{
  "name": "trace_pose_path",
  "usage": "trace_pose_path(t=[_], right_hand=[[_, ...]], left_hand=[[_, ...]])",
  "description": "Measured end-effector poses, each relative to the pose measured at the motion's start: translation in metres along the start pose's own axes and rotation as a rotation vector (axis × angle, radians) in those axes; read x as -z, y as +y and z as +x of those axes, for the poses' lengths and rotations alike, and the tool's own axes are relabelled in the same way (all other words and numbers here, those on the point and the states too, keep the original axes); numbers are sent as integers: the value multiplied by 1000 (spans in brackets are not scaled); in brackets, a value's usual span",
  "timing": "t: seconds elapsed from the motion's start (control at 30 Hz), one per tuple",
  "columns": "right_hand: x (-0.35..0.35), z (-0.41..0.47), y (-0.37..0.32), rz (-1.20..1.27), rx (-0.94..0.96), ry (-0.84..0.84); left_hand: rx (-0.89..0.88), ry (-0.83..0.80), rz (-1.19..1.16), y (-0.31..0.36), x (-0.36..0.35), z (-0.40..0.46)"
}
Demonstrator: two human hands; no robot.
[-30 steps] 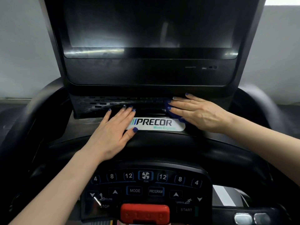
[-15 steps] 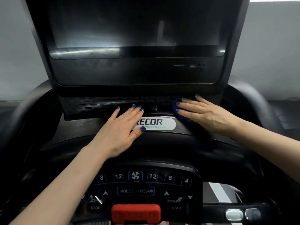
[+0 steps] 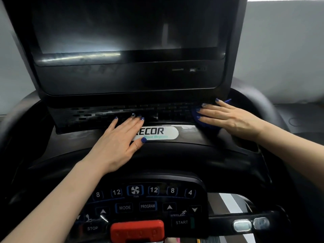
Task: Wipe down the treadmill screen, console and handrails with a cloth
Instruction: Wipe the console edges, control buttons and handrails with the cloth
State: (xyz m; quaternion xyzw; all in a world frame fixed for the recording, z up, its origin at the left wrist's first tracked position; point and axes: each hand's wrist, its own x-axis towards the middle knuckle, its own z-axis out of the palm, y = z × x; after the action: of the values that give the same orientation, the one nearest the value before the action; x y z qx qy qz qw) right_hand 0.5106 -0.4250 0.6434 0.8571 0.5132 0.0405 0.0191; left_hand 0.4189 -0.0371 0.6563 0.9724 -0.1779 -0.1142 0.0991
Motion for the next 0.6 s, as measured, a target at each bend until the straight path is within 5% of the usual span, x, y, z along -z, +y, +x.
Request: trace_pose_path(t=[0.4, 0.6], right_hand=[[5, -25, -26, 88, -174, 231], [42, -55, -56, 84, -558, 524]], left_hand=[[-26, 12, 37, 4, 3, -1], [-179, 12, 8, 39, 9, 7]])
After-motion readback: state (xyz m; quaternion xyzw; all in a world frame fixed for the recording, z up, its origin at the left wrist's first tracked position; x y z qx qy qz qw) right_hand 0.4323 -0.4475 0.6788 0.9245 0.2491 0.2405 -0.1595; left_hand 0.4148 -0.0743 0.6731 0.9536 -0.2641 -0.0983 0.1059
